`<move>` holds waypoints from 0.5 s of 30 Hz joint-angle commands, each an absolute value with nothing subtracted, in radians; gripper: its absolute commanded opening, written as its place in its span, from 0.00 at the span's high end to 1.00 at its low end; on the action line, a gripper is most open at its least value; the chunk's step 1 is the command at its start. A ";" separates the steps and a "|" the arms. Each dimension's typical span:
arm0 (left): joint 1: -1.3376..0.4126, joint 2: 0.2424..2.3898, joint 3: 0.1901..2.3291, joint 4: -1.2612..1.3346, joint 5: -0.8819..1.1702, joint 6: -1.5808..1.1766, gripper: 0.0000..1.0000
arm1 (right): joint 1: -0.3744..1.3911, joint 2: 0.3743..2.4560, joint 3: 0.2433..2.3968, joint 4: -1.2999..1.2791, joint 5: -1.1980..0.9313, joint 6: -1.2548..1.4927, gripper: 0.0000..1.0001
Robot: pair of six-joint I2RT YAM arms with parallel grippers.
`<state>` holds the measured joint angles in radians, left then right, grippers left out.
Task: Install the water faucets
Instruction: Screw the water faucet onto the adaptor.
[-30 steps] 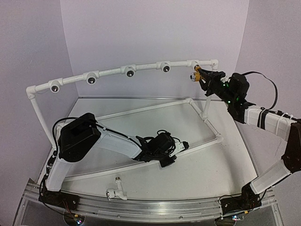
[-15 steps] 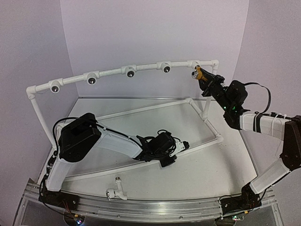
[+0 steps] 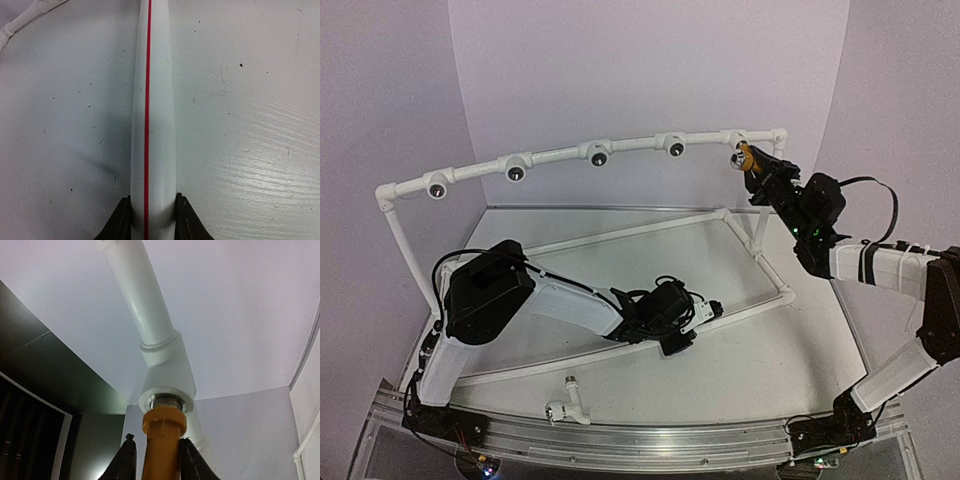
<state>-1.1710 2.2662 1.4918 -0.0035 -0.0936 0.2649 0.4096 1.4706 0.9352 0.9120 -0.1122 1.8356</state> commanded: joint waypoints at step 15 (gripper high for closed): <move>-1.262 2.350 1.450 -0.281 0.087 0.299 1.00 | 0.389 1.351 1.014 0.727 -0.059 1.696 0.48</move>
<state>-1.1889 2.2650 1.4982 -0.0257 -0.0814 0.2600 0.3866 1.3785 0.9470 0.7643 -0.0238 1.7382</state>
